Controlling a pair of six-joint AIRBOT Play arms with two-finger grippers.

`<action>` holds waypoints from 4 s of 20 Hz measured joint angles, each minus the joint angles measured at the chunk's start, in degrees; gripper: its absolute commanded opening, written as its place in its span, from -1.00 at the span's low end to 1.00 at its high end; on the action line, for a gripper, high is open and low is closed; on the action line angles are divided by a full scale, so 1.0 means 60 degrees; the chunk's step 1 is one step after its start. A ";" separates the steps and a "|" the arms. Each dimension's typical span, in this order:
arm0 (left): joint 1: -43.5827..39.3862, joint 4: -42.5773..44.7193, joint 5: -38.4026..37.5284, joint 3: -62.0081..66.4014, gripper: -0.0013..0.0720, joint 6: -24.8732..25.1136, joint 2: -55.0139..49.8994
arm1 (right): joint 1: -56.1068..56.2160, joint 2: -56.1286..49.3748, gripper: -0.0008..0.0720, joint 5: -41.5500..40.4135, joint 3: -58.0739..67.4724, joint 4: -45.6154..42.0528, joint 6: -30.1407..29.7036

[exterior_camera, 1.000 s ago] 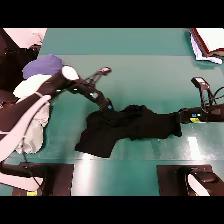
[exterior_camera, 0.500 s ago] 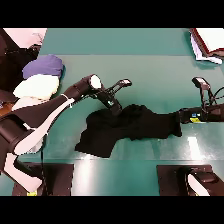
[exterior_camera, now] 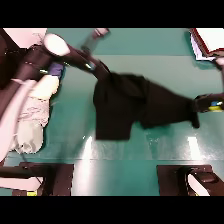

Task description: Fold the shirts.

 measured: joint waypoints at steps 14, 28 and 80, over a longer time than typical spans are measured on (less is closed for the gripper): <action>0.1308 0.2127 -0.1949 0.0102 -0.89 -0.0878 0.3515 | 0.0040 0.0168 -0.94 0.0623 0.2554 -0.0495 -0.0226; 0.1330 0.2732 -0.2575 0.0911 -0.89 -0.0809 0.5792 | 0.0040 -0.1042 -0.94 0.2204 0.5839 0.0499 -0.0084; 0.2852 -0.3249 0.0634 -0.3748 -0.89 -0.0645 -0.0568 | -0.4036 -0.3417 0.43 0.0452 -0.1836 0.3024 -0.1330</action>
